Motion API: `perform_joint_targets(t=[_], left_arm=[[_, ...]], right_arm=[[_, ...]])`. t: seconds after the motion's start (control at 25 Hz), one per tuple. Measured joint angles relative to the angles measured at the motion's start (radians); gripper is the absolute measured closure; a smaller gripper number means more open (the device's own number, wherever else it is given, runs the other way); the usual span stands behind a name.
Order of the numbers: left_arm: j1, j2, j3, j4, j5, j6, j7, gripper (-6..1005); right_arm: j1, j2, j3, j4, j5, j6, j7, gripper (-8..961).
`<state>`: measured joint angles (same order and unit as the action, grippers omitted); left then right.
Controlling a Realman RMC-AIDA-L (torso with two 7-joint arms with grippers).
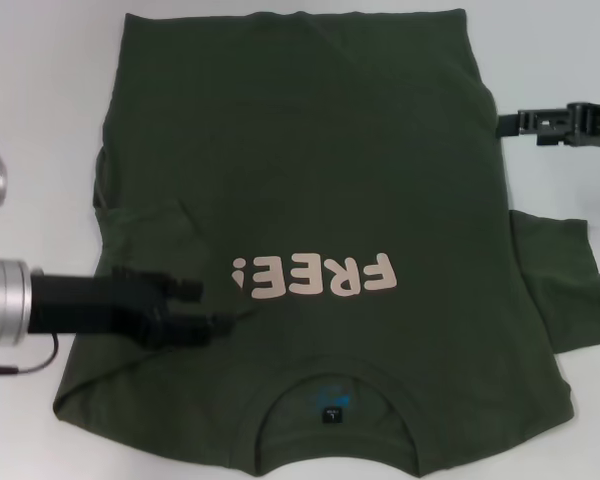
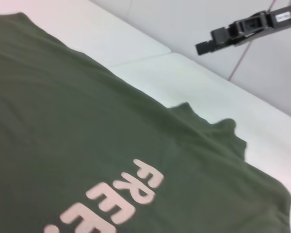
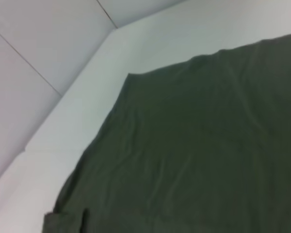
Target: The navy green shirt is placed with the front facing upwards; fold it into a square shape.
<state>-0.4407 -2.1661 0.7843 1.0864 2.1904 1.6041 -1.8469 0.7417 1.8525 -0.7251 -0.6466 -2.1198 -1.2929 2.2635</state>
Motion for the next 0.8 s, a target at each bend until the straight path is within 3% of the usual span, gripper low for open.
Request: perform_joint_targets(t=[0.2, 0.4, 0.8], left_arm=[[0.006, 0.004, -0.029, -0.043, -0.019, 0.008, -0.025, 279], [0.007, 0.003, -0.063, -0.055, -0.070, 0.002, -0.066, 279], [-0.014, 0.004, -0.086, -0.095, -0.079, -0.036, -0.081, 280]], right_arm=[[-0.001, -0.025, 0.002, -0.002, -0.096, -0.055, 0.055, 11], [-0.024, -0.050, 0.010, -0.041, -0.198, -0.195, 0.120, 11], [-0.055, -0.067, 0.058, -0.081, -0.353, -0.223, 0.266, 11]])
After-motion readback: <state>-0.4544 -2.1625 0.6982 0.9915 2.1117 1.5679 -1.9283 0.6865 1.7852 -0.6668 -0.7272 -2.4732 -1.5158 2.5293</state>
